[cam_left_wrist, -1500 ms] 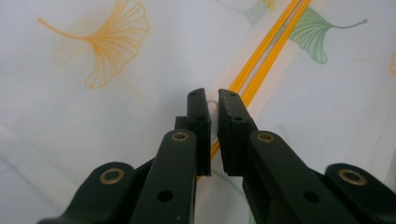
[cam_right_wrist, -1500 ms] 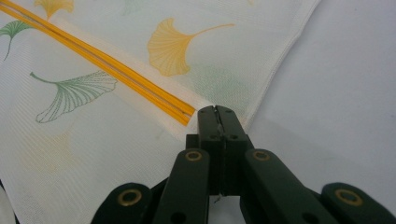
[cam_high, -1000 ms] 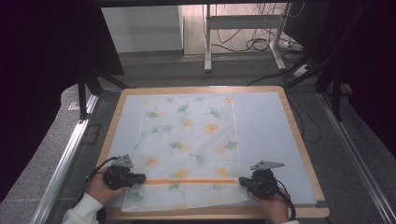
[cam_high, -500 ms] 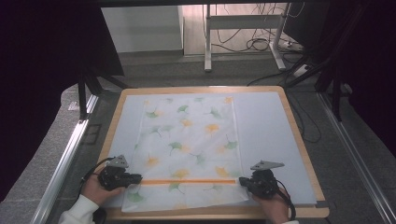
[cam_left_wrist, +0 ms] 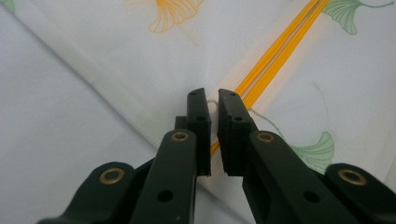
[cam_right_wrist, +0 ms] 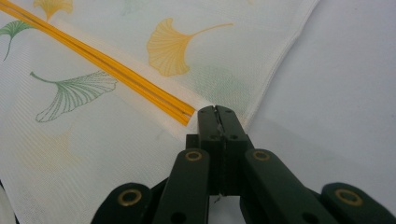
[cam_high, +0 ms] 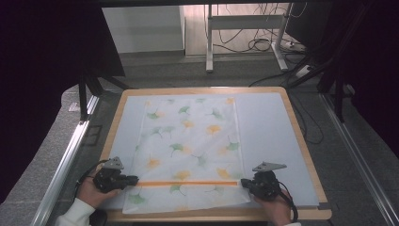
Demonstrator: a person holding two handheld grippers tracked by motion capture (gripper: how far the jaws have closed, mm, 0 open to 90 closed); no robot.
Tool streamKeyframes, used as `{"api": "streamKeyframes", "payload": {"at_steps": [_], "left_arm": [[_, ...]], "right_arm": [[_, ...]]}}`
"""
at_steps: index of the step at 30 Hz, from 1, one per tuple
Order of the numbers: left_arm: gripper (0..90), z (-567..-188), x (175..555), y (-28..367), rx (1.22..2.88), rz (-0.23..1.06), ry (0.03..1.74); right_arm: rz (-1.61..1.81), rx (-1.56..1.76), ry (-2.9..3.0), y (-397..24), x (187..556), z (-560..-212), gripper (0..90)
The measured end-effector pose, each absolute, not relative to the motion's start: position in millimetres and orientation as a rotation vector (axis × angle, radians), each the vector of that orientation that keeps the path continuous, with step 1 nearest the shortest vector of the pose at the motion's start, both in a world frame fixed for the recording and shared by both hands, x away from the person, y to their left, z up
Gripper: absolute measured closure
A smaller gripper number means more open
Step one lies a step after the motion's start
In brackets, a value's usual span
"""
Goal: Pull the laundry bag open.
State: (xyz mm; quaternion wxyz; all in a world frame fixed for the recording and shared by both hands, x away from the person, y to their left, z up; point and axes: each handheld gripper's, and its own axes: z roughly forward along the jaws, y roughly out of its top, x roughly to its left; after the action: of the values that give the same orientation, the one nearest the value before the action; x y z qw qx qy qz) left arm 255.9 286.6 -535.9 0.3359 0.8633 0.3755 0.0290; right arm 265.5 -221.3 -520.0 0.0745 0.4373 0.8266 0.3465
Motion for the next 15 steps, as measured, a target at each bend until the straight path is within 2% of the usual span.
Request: {"api": "streamKeyframes", "payload": {"at_steps": [15], "left_arm": [[85.0, -535.1, 253.6, 289.0, 2.258, 0.092, 0.99]], "right_arm": [[1.031, 1.31, 2.482, -220.9, 265.1, -519.7, 89.3]]}}
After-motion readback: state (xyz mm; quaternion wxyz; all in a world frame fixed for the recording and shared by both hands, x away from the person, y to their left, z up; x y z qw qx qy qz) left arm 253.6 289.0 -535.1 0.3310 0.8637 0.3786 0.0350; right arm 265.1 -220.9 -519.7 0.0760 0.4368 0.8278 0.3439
